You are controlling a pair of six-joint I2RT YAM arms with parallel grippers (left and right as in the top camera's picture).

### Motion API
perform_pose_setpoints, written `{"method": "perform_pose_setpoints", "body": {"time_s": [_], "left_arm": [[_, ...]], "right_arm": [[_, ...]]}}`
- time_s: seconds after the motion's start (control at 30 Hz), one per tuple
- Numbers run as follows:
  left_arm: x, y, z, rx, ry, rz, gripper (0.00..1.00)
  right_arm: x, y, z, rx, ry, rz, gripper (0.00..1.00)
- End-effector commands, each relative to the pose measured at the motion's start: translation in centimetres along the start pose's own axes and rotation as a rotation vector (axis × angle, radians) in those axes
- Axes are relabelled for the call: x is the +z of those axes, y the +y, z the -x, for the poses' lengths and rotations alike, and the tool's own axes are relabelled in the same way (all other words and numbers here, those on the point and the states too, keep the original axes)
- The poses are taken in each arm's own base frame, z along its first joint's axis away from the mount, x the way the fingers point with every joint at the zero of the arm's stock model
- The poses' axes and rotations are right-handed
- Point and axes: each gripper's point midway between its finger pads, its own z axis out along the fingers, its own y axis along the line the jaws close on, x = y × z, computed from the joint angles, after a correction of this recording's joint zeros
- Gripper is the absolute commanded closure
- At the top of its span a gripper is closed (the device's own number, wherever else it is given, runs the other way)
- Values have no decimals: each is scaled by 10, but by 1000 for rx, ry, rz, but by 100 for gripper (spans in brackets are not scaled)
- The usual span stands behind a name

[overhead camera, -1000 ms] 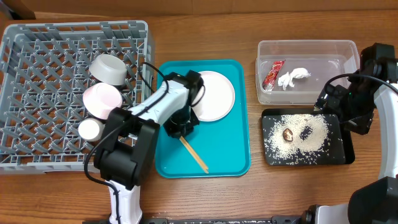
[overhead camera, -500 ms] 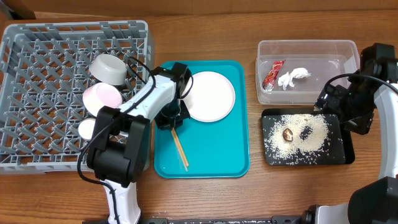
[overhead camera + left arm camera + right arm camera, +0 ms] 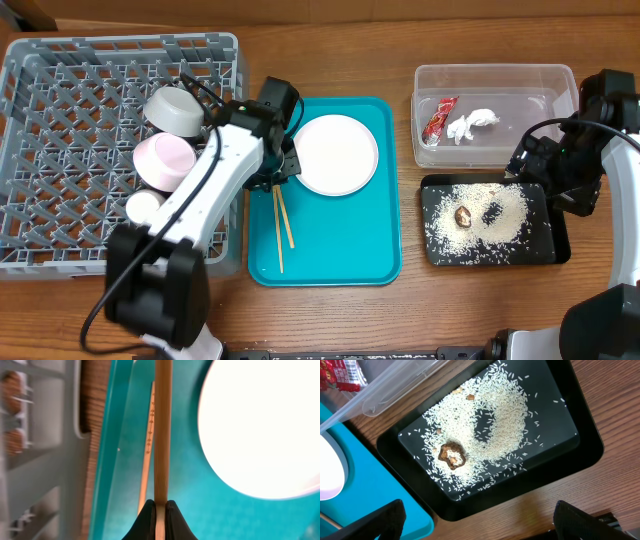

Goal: Sort waste into correct bins and load items into the dishwasher
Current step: 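Place one chopstick upright in the dish rack with the left gripper, then reach back to the remaining chopstick on the tray with the left gripper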

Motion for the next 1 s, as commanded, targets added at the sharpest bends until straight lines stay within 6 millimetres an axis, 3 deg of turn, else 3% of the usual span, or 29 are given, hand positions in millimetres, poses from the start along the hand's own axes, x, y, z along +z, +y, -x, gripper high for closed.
{"method": "perform_pose_setpoints", "body": {"time_s": [0.0, 0.13, 0.23, 0.33, 0.43, 0.57, 0.6, 0.63, 0.67, 0.7, 0.77, 0.97], "left_arm": [[-37, 16, 11, 116, -107, 4, 96], [-75, 44, 26, 273, -216, 0, 96], [-86, 70, 36, 279, -250, 20, 96], [-83, 94, 54, 214, -270, 34, 96], [-69, 95, 72, 252, -284, 17, 96], [-51, 96, 77, 248, -253, 29, 94], [-47, 96, 77, 248, -243, 30, 83], [-46, 96, 77, 249, -238, 27, 40], [-46, 94, 76, 250, -236, 15, 25], [-48, 81, 72, 264, -231, -51, 20], [-55, 57, 60, 274, -208, -172, 20], [-51, 27, 20, 177, -69, -226, 24]], "right_arm": [[-8, 2, 0, -6, -33, 14, 4], [-8, 2, 0, -6, -33, 14, 4], [-8, 2, 0, -6, -33, 14, 4], [-8, 2, 0, -6, -33, 15, 4], [-8, 3, 0, -6, -31, 20, 4], [-8, 3, 0, -7, -30, 22, 4], [-8, 3, 0, -7, -30, 22, 4], [-8, 3, 0, -6, -30, 22, 4], [-8, 3, 0, -7, -30, 22, 4], [-8, 3, 0, -7, -30, 22, 4], [-8, 3, 0, -7, -30, 22, 4], [-8, 3, 0, -7, -33, 23, 4]]}}
